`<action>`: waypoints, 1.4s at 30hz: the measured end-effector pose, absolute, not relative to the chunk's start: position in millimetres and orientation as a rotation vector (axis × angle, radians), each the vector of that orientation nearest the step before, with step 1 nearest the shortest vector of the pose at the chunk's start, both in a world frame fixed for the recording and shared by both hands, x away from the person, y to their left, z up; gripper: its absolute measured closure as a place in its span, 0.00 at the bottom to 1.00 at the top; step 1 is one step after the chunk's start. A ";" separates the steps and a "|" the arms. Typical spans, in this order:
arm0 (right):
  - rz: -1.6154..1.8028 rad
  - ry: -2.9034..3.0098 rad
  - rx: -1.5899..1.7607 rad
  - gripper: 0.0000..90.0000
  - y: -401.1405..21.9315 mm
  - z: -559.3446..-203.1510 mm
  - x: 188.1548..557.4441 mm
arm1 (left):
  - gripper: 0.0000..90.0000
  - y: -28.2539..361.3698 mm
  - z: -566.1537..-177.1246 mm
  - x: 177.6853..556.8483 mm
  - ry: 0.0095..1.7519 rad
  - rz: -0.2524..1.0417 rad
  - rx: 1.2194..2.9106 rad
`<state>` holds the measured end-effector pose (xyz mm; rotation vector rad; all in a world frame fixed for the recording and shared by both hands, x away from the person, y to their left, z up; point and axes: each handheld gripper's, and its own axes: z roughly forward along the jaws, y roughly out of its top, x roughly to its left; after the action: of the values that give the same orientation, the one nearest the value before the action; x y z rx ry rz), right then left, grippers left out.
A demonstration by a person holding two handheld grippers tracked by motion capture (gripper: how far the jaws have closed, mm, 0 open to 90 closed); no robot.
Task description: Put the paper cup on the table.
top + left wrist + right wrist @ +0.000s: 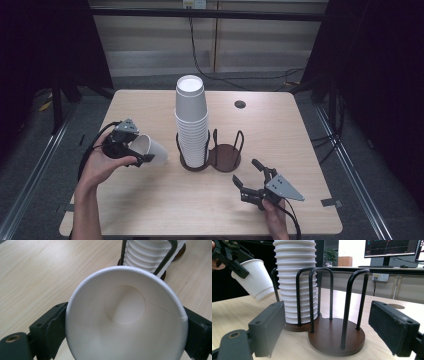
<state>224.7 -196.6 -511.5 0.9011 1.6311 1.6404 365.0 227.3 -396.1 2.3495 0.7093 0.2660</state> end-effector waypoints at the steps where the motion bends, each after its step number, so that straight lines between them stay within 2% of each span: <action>1: 1.640 1.631 0.900 0.15 -196.6 -511.5 224.7 | 0.10 226.4 -393.5 366.2 0.698 0.268 2.365; 8: 1.641 1.632 0.899 0.15 -196.6 -511.5 224.8 | 0.10 219.5 -387.6 375.4 0.722 0.287 2.493; 14: 1.643 1.633 0.899 0.15 -196.7 -511.5 224.8 | 0.09 211.4 -392.4 386.7 0.754 0.250 2.598; 17: 1.642 1.632 0.900 0.15 -196.6 -511.5 224.6 | 0.09 207.4 -395.1 387.8 0.763 0.294 2.648; 28: 1.642 1.631 0.900 0.15 -196.5 -511.5 224.5 | 0.07 193.1 -408.5 393.2 0.800 0.280 2.759; 42: 1.644 1.634 0.896 0.15 -196.7 -511.6 224.6 | 0.05 186.4 -416.4 397.9 0.783 0.289 2.801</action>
<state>224.6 -196.7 -511.6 0.8959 1.6338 1.6442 397.9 186.4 -416.4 2.8013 0.7828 0.2887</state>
